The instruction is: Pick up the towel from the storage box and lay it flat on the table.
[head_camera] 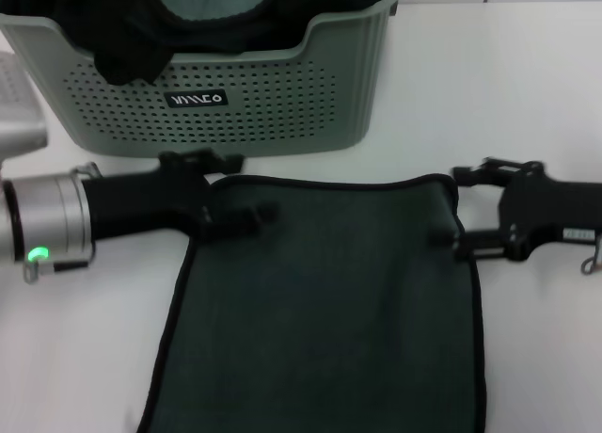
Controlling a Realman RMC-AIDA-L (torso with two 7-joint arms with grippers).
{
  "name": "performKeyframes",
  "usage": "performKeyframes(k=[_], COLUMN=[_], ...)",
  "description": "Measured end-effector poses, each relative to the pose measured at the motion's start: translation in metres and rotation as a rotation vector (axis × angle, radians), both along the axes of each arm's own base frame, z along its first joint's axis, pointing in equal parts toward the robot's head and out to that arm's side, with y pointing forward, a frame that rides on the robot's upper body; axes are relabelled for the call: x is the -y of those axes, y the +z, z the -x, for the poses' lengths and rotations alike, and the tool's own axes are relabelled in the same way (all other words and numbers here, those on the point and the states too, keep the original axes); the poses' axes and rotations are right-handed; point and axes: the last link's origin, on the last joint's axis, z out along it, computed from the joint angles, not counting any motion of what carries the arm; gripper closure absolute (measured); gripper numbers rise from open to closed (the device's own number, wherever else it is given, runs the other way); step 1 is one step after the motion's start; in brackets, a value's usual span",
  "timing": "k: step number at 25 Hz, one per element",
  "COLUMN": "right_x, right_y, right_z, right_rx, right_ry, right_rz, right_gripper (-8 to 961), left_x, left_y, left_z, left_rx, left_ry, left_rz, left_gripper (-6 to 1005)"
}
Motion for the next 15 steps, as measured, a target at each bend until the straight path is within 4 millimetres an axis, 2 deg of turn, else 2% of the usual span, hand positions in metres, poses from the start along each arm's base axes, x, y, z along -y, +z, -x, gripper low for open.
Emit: performKeyframes(k=[6,8,15], right_x=[0.044,0.051,0.074], right_y=[0.006,0.007,0.01], right_z=[0.037,0.045,0.054], right_rx=[-0.153,-0.174,-0.162], right_ry=[0.356,0.416,0.522], right_rz=[0.246,0.289,0.295], right_gripper=[68,68,68], left_x=[0.054,0.069,0.077], left_y=[-0.002,0.0,0.005], left_z=[-0.026,-0.03,-0.025], left_rx=[0.273,0.336,0.375], left_ry=[-0.279,-0.358,-0.382], left_rz=[0.231,0.286,0.266], left_gripper=[199,199,199])
